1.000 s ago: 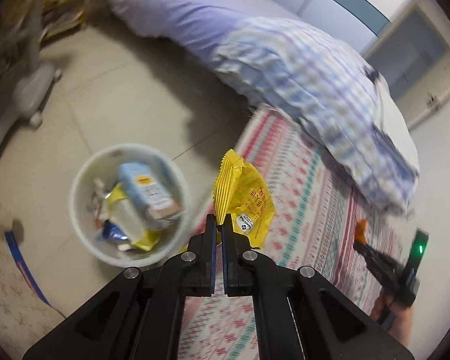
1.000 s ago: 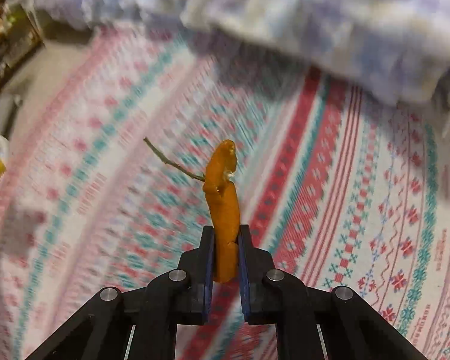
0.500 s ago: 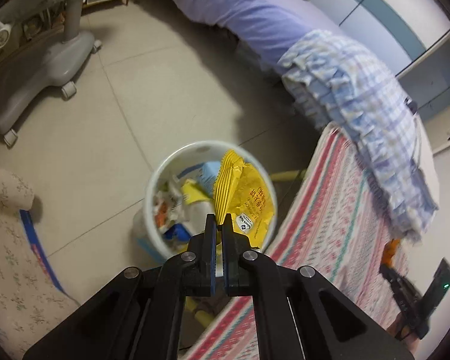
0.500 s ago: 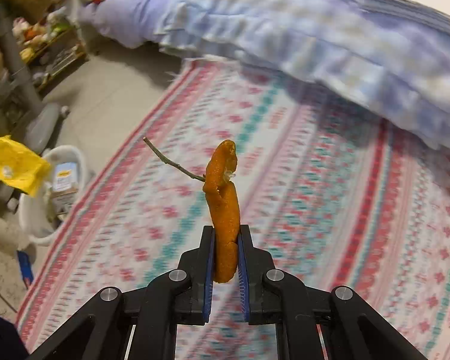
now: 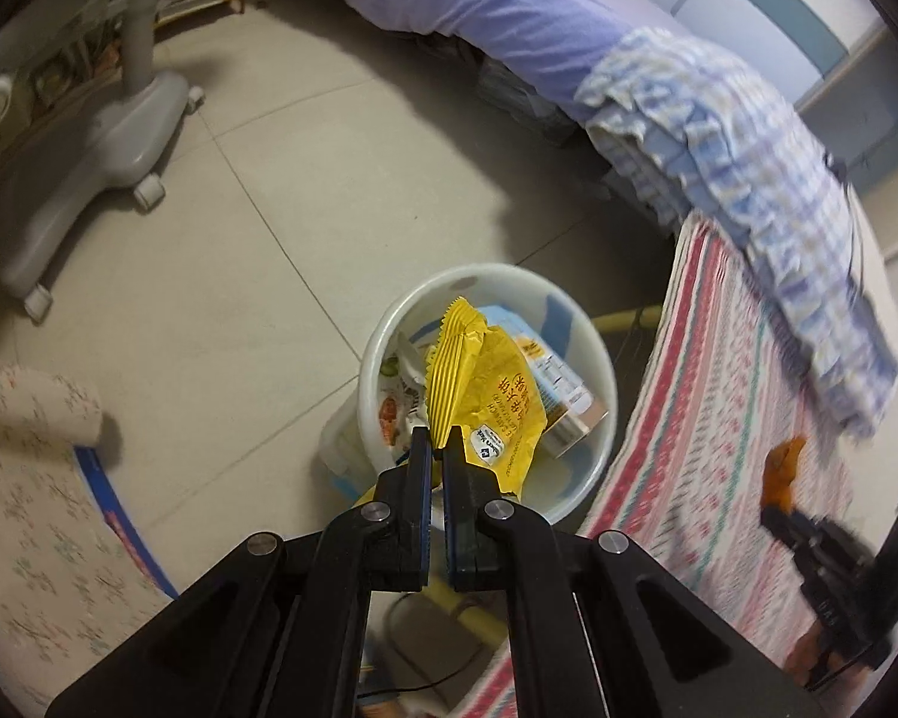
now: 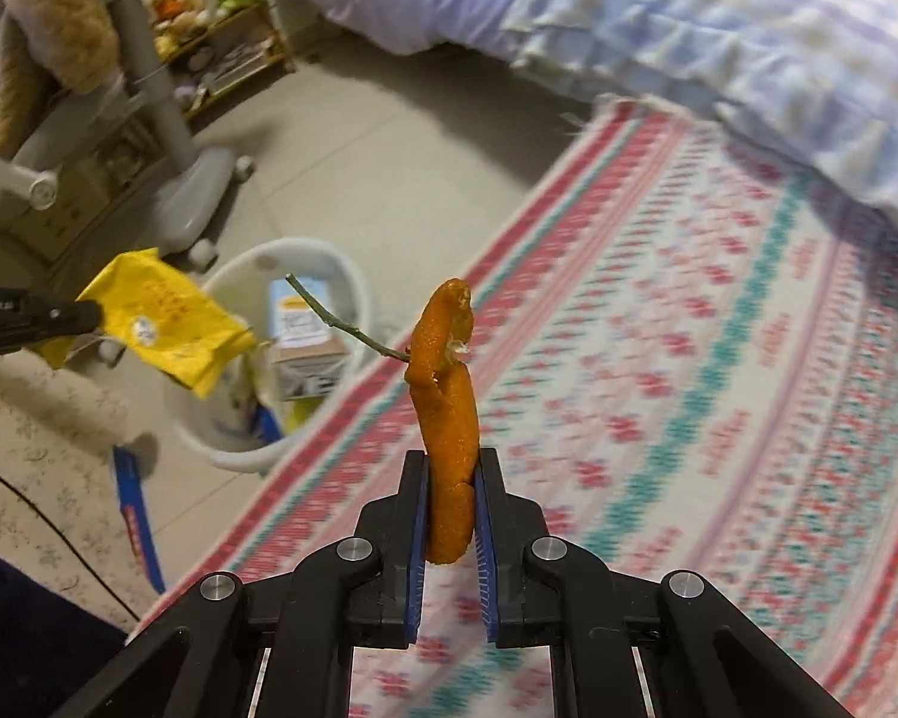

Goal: Collect trash
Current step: 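Carry the snack bag and orange peel over the wastebasket and open the left gripper, then open the right gripper over the wastebasket to drop the orange peel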

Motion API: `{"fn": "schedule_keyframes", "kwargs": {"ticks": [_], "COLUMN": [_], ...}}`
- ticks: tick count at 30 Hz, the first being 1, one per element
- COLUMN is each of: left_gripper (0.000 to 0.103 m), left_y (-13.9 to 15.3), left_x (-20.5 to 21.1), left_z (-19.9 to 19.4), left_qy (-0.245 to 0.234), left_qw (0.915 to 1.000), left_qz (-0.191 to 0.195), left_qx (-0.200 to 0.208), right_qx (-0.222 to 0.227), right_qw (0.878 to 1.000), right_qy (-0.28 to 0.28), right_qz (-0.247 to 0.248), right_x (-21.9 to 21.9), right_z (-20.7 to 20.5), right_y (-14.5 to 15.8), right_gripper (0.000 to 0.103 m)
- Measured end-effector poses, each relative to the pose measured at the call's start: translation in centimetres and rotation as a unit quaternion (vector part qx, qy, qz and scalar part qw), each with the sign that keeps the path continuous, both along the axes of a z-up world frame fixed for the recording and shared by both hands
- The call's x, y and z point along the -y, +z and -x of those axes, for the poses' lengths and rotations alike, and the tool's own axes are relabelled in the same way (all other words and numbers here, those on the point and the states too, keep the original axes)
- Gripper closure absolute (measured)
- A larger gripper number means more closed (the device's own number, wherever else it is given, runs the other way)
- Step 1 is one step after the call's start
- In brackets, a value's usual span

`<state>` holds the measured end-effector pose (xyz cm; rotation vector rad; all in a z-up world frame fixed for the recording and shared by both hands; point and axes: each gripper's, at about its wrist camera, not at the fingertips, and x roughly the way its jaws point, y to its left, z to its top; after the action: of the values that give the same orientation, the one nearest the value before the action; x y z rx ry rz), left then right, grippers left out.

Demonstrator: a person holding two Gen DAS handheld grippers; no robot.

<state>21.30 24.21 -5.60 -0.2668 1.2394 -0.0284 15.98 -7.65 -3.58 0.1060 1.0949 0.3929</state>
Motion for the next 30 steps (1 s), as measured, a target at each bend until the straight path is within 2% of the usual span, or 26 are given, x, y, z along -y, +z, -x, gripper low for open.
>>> {"fn": "schedule_keyframes", "kwargs": {"ticks": [7,9,12,13,15,17,18,19,21,30], "left_gripper": [0.100,0.100,0.096,0.091,0.085,0.084,0.076,0.060,0.045,0.045], "left_y": [-1.8,-2.8,-4.5,-5.1,-5.2,-3.7,-2.7,-1.9,-0.6,0.3], "left_x": [2.4,3.2,4.3,4.5,3.9,2.8,2.1,1.5,0.3,-3.8], "left_z": [-1.6,-2.3,-3.9,-4.3,-4.8,-4.9,-4.8,-4.7,-4.3,-3.4], "left_qy": [-0.088,-0.105,-0.130,-0.136,-0.120,-0.093,-0.082,-0.074,-0.049,0.026], "left_qw": [0.9945,0.9924,0.9881,0.9860,0.9876,0.9926,0.9949,0.9962,0.9980,0.9989], "left_qz": [-0.050,-0.049,-0.059,-0.068,-0.073,-0.065,-0.054,-0.045,-0.037,0.034], "left_qx": [-0.027,-0.042,-0.059,-0.069,-0.070,-0.042,-0.022,-0.008,0.014,0.016], "right_qx": [-0.006,-0.009,-0.011,-0.012,-0.017,-0.020,-0.020,-0.019,-0.017,-0.036], "right_qw": [1.000,1.000,1.000,1.000,1.000,1.000,0.999,0.999,0.999,0.997], "right_qy": [0.014,0.015,0.016,0.018,0.020,0.023,0.024,0.026,0.030,0.046], "right_qz": [0.001,-0.002,0.000,0.001,-0.003,-0.004,-0.004,-0.005,-0.011,-0.055], "right_x": [-2.9,-3.4,-4.0,-4.3,-4.6,-4.9,-5.2,-5.4,-5.7,-9.3], "right_z": [-0.2,-0.2,-0.3,-0.4,-0.5,-0.5,-0.5,-0.5,-0.4,-1.6], "right_y": [-0.4,-0.5,-0.5,-0.6,-0.9,-1.0,-1.0,-1.0,-0.9,-2.1], "right_gripper": [0.091,0.091,0.091,0.091,0.091,0.091,0.091,0.091,0.090,0.090]}}
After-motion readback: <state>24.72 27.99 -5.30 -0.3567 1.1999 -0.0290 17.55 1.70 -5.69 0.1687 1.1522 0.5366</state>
